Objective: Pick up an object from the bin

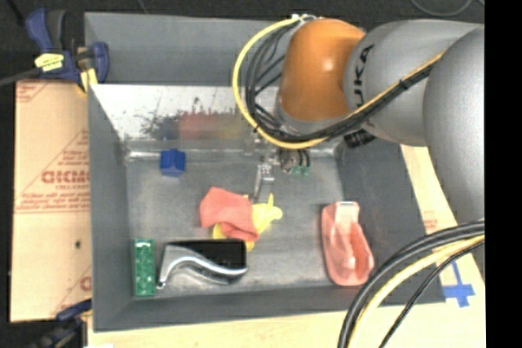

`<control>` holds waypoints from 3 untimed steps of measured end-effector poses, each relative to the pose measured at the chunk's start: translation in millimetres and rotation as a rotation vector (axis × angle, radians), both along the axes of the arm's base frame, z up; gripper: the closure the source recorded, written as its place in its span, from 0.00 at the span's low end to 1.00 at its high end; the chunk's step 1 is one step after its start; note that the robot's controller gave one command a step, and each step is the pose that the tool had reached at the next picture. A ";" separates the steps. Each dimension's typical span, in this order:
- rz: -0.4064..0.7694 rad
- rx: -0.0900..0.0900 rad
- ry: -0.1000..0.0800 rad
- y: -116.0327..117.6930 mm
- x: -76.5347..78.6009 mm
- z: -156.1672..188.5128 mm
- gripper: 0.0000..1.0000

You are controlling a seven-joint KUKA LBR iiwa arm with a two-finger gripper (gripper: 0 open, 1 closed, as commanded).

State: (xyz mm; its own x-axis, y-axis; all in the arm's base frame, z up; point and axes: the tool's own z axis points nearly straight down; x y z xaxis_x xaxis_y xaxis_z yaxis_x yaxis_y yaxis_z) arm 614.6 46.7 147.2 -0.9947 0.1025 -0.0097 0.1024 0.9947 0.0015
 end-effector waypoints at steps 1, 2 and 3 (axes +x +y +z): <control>0.040 -0.003 0.004 5.3 -3.0 -12.1 0.00; -0.145 0.002 -0.004 20.2 -14.2 -50.9 0.00; -0.041 -0.002 0.000 19.2 -18.9 -75.7 1.00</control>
Offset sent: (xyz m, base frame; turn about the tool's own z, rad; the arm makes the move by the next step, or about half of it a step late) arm -0.0234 0.0305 -0.0772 0.2169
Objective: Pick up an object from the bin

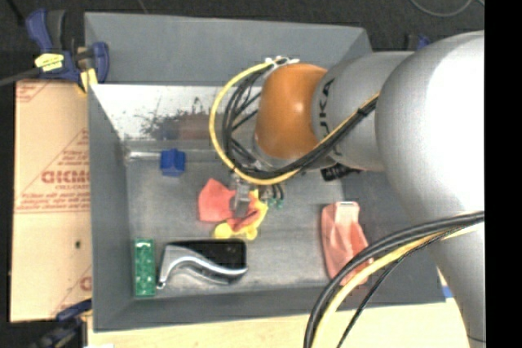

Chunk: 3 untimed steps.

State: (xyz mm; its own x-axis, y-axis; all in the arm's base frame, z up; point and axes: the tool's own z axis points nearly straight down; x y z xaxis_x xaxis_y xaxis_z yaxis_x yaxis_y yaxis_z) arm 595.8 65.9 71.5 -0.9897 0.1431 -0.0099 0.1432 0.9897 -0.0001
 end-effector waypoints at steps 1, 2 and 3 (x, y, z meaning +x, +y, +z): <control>0.000 0.000 0.000 0.0 0.0 0.0 1.00; 0.000 0.000 0.000 -0.1 -0.7 3.3 1.00; 0.000 -0.001 0.004 -0.8 -1.7 16.2 1.00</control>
Offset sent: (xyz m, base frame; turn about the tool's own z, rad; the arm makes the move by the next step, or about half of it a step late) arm 0.0000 0.0000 0.0264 0.0000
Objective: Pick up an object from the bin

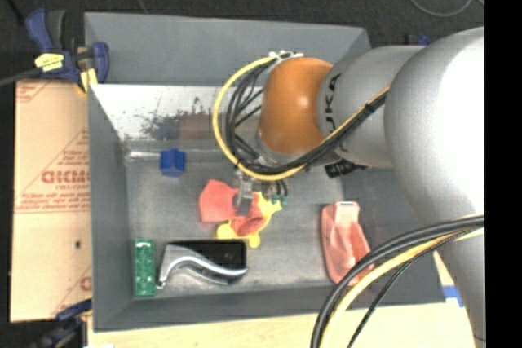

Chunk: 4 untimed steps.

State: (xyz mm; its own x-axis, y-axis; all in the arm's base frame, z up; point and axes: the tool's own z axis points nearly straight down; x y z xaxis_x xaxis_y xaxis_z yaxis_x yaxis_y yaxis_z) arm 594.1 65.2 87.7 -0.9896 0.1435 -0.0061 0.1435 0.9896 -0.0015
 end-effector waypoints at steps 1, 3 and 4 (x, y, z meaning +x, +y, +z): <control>0.000 0.000 -0.002 -0.1 0.6 19.9 1.00; 0.001 0.001 0.000 -0.1 0.4 62.9 1.00; 0.002 0.001 -0.005 -0.3 1.6 83.3 1.00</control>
Offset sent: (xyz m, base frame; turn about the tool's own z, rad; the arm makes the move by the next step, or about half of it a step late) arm 0.0002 0.0000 0.0944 0.0000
